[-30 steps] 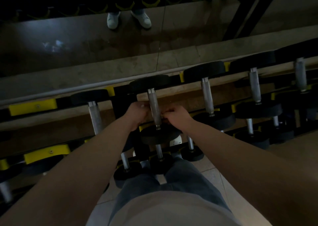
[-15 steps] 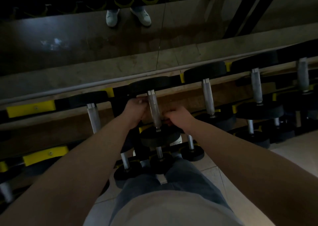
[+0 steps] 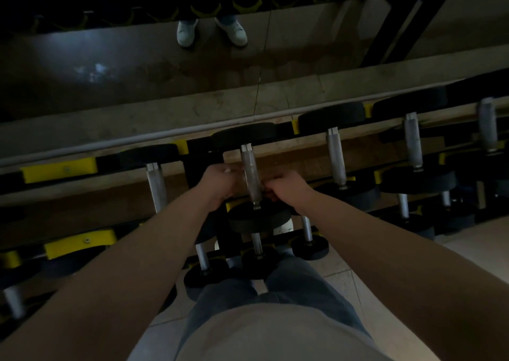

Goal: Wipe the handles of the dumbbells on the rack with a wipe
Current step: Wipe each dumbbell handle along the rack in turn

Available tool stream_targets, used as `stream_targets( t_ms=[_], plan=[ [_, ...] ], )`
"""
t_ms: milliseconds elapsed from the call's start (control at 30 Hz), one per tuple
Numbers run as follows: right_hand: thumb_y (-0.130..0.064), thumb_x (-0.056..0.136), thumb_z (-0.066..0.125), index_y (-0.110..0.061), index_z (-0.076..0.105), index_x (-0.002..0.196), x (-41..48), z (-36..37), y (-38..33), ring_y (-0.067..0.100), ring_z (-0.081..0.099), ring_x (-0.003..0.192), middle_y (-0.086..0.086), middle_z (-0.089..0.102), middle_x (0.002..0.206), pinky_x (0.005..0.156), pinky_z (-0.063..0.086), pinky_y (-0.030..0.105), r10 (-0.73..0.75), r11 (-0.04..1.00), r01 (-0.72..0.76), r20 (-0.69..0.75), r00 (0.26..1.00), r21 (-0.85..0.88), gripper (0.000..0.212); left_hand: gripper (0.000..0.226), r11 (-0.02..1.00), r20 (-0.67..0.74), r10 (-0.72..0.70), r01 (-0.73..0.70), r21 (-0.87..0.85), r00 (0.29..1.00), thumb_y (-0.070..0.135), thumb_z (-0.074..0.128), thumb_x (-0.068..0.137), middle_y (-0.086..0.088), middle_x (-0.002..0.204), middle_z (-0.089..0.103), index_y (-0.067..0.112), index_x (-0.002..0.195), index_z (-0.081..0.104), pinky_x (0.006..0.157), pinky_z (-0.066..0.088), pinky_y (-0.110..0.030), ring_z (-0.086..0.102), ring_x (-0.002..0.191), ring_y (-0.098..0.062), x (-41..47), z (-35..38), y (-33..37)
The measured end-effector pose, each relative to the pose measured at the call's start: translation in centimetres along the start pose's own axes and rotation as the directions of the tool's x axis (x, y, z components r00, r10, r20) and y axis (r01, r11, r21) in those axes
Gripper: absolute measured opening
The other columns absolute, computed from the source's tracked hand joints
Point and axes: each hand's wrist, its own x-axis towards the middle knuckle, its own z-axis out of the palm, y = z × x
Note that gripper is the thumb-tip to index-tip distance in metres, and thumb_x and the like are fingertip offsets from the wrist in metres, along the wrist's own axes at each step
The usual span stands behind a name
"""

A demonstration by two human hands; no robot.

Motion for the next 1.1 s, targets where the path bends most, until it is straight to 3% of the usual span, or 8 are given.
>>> stream_targets(
  t_ms=[133, 300, 467, 567, 733, 800, 967, 1100],
  plan=[
    [-0.019, 0.094, 0.059, -0.01, 0.073, 0.101, -0.3, 0.4, 0.0, 0.035, 0.068, 0.101, 0.019, 0.072, 0.105, 0.097, 0.053, 0.055, -0.02, 0.999, 0.019, -0.013, 1.0, -0.042, 0.018, 0.012, 0.923, 0.076, -0.12, 0.083, 0.377, 0.99, 0.018, 0.066, 0.092, -0.012, 0.082, 0.067, 0.009, 0.098, 0.072, 0.044, 0.036, -0.021, 0.05, 0.057, -0.016, -1.2, 0.7, -2.1],
    [-0.021, 0.095, 0.058, -0.006, 0.071, 0.111, -0.4, 0.3, 0.1, 0.038, 0.067, 0.103, 0.022, 0.071, 0.107, 0.096, 0.054, 0.054, -0.038, 0.998, 0.038, -0.009, 0.999, -0.059, 0.025, 0.007, 0.912, 0.112, -0.141, 0.085, 0.402, 0.984, 0.013, 0.068, 0.091, -0.004, 0.064, 0.053, 0.012, 0.097, 0.07, 0.039, 0.033, -0.017, 0.042, 0.047, -0.011, -1.6, 0.2, -0.6],
    [-0.021, 0.097, 0.06, -0.018, 0.069, 0.108, -0.4, 0.1, 0.3, 0.027, 0.069, 0.098, 0.012, 0.072, 0.103, 0.093, 0.056, 0.045, -0.039, 0.999, 0.039, -0.023, 0.999, -0.019, 0.014, 0.02, 0.996, 0.008, -0.081, 0.081, 0.035, 0.997, 0.012, 0.072, 0.089, -0.008, 0.086, 0.07, 0.005, 0.108, 0.07, 0.045, 0.043, -0.02, 0.061, 0.055, -0.011, -1.5, 0.3, -1.4],
    [-0.023, 0.095, 0.061, -0.019, 0.071, 0.111, -0.2, 0.2, 0.7, 0.026, 0.07, 0.095, 0.01, 0.073, 0.101, 0.094, 0.057, 0.047, -0.037, 0.999, 0.037, -0.04, 0.998, 0.0, 0.019, 0.022, 0.969, 0.077, -0.128, 0.141, -0.201, 0.989, 0.013, 0.069, 0.092, -0.014, 0.1, 0.073, 0.003, 0.112, 0.07, 0.057, 0.052, -0.024, 0.068, 0.065, -0.013, -1.6, 0.4, -2.3],
    [-0.022, 0.094, 0.06, -0.022, 0.073, 0.109, 0.0, 0.4, 0.6, 0.026, 0.071, 0.092, 0.008, 0.075, 0.096, 0.09, 0.058, 0.047, -0.039, 0.999, 0.039, -0.051, 0.998, -0.01, 0.02, 0.026, 0.914, 0.113, -0.043, -0.007, 0.405, 0.993, 0.026, 0.079, 0.083, -0.015, 0.085, 0.07, 0.005, 0.097, 0.075, 0.056, 0.048, -0.024, 0.066, 0.067, -0.018, -0.9, -0.1, -2.7],
    [-0.022, 0.092, 0.06, -0.022, 0.074, 0.102, 0.1, 0.5, 0.7, 0.028, 0.071, 0.092, 0.008, 0.075, 0.095, 0.09, 0.059, 0.048, -0.038, 0.999, 0.037, -0.054, 0.998, -0.028, 0.017, 0.026, 0.882, 0.136, -0.035, -0.033, 0.469, 0.99, 0.027, 0.079, 0.083, -0.017, 0.09, 0.07, 0.005, 0.096, 0.074, 0.06, 0.048, -0.026, 0.068, 0.078, -0.024, -0.7, -0.1, -2.8],
    [-0.023, 0.095, 0.06, -0.021, 0.071, 0.111, 0.3, 0.2, 0.6, 0.026, 0.07, 0.095, 0.008, 0.073, 0.1, 0.094, 0.057, 0.048, -0.024, 1.0, 0.024, -0.024, 0.999, 0.006, 0.019, 0.008, 0.999, -0.074, 0.021, -0.023, -0.023, 0.997, 0.014, 0.069, 0.089, -0.013, 0.084, 0.07, 0.009, 0.085, 0.074, 0.056, 0.04, -0.025, 0.058, 0.072, -0.023, -0.8, 0.2, -1.2],
    [-0.02, 0.096, 0.059, -0.019, 0.07, 0.104, 0.5, 0.0, 0.8, 0.028, 0.07, 0.098, 0.012, 0.073, 0.104, 0.096, 0.056, 0.049, -0.014, 0.999, 0.015, -0.024, 1.0, 0.029, 0.013, 0.004, 0.984, -0.158, 0.083, -0.107, -0.146, 0.984, 0.015, 0.073, 0.085, -0.009, 0.088, 0.073, 0.015, 0.088, 0.076, 0.064, 0.049, -0.029, 0.065, 0.08, -0.024, 0.2, 0.6, 0.1]
  ],
)
